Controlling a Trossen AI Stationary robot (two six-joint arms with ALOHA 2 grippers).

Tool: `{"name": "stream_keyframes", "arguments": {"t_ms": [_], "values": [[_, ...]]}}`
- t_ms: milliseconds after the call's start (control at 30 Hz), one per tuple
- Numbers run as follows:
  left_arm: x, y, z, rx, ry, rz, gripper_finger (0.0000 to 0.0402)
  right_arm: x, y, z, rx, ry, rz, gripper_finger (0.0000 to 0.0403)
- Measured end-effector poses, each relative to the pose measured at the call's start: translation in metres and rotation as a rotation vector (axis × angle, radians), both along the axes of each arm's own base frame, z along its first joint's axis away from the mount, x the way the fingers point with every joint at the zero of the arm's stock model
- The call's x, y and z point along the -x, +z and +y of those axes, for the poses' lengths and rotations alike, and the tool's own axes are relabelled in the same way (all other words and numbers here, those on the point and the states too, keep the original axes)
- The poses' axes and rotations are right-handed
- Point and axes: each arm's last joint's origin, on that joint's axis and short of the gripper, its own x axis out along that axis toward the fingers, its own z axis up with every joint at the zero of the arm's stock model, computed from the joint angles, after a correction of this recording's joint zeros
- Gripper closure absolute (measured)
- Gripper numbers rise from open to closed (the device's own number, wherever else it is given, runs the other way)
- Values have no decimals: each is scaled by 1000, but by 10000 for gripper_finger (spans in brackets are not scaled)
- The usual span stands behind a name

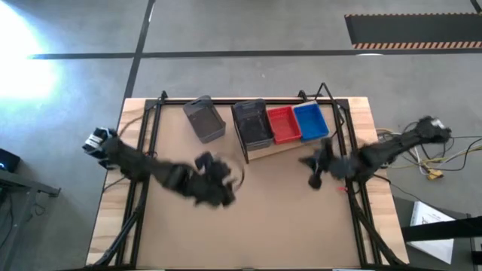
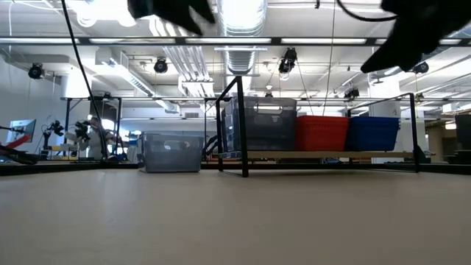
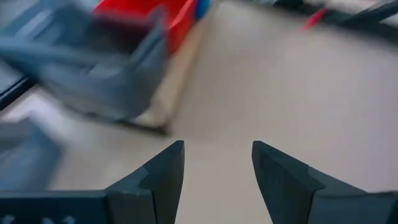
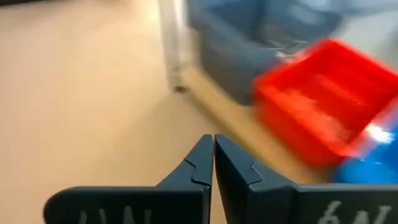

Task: Stack baskets on shelf by color
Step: Stack the black bin on the other black bin on the shelf

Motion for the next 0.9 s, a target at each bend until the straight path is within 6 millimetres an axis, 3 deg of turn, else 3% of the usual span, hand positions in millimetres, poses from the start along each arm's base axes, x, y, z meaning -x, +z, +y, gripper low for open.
{"name": "stream_keyframes", "arguments": {"t_ms": [233,533,700,900], "values": [[4,-23,90,-43,90,347,228,4,-49,90,-37,260,-214,394],[24,-73,168,64,116,600,228,23,-90,189,80,387,-279,394],[33,-94,199,77,171,584,228,13,-112,233,133,392,-258,394],[30,-102,213,16,144,512,228,-3,-131,272,180,413,-217,394]]}}
